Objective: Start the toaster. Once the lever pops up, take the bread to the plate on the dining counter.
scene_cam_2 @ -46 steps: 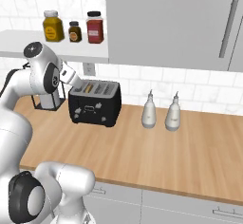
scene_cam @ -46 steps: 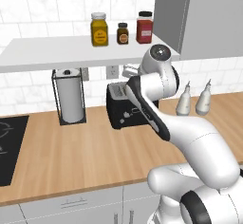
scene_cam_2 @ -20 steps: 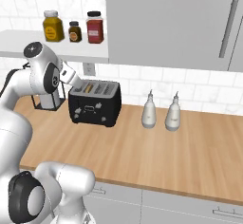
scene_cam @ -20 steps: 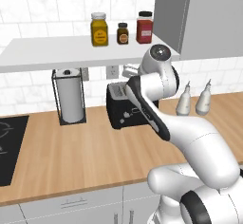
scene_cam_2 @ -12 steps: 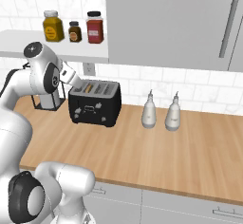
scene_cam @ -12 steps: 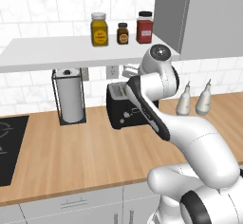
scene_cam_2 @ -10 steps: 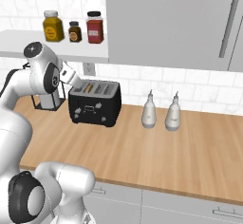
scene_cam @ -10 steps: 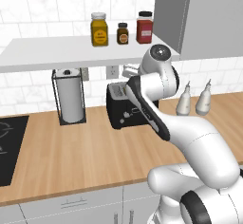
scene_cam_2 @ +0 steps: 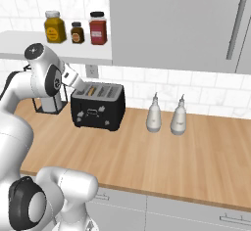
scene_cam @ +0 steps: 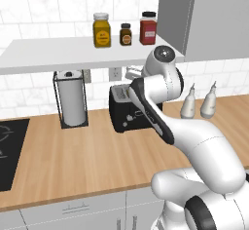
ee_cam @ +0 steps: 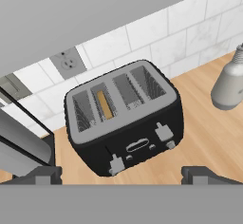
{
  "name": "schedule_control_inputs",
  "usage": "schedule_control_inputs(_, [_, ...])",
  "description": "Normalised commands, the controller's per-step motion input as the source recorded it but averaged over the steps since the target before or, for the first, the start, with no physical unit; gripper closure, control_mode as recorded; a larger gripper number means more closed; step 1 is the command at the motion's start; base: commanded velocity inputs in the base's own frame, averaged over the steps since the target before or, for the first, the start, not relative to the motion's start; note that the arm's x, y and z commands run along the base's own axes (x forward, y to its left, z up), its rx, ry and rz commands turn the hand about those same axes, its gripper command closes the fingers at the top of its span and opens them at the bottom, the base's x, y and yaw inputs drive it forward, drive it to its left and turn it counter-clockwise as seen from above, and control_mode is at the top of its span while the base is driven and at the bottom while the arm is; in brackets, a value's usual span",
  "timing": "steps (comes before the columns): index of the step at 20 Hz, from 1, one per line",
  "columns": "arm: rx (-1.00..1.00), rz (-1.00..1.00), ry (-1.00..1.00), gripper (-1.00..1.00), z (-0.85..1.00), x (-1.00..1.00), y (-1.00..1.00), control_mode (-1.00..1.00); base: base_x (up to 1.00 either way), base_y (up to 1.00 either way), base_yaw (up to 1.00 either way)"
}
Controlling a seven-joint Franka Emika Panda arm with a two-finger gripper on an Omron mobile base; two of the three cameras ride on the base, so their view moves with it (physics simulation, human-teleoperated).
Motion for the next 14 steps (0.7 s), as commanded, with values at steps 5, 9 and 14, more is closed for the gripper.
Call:
schedule_control_inputs(5, [0.00,0.00,0.00,-1.00,0.00,0.00,0.00,-1.00,0.00,0.00,0.00])
schedule_control_inputs(9, [0.00,0.00,0.00,-1.00,0.00,0.00,0.00,-1.00,0.00,0.00,0.00])
schedule_control_inputs(14, [0.00,0.00,0.00,-1.00,0.00,0.00,0.00,-1.00,0.00,0.00,0.00])
